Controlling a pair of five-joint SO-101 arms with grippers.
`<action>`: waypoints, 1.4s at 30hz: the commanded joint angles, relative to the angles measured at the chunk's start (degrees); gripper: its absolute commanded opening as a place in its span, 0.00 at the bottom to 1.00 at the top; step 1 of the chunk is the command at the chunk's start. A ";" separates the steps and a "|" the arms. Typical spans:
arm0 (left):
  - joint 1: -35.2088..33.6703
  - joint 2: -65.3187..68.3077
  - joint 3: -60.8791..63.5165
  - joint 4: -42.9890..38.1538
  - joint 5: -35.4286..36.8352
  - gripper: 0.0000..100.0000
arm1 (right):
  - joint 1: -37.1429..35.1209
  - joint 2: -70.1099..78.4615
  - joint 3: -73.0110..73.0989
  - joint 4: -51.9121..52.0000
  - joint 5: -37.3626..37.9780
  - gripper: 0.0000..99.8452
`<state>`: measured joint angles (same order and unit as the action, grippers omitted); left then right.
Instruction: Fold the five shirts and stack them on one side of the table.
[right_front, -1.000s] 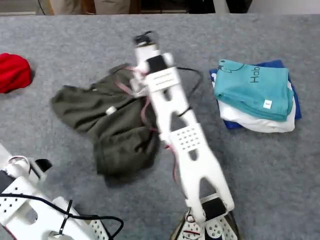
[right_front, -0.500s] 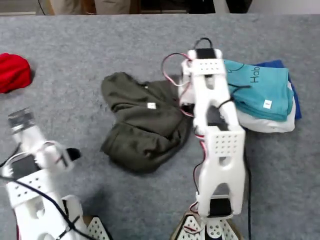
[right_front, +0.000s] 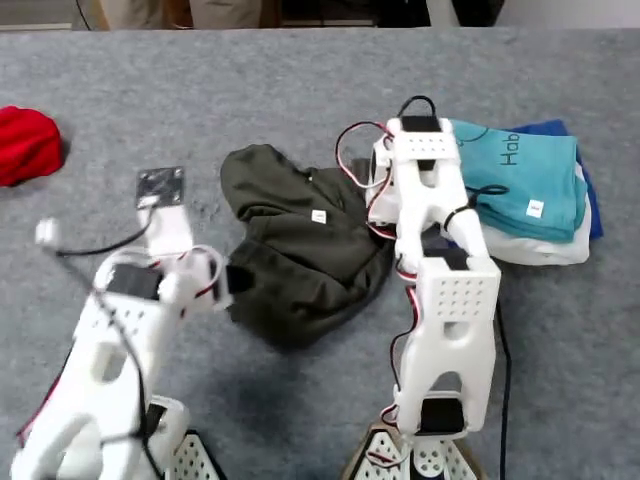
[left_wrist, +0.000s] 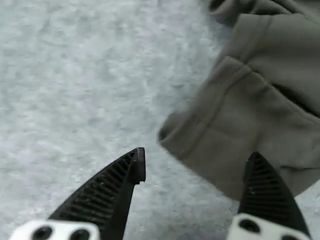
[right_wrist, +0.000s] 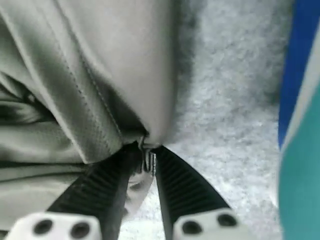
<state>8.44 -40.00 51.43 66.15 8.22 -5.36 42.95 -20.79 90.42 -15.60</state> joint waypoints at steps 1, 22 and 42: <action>3.52 15.16 -7.82 -0.79 1.67 0.32 | -2.24 -0.92 2.86 -6.51 -3.69 0.00; -19.16 22.73 -9.23 10.11 -25.41 0.02 | -2.24 -4.70 5.14 1.67 -0.70 0.15; -75.78 11.12 -19.52 13.01 -73.76 0.02 | -15.25 -29.23 5.23 -4.75 2.02 0.25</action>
<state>-62.07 -27.78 35.87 81.89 -62.73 -16.00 14.99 -14.99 91.65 -13.49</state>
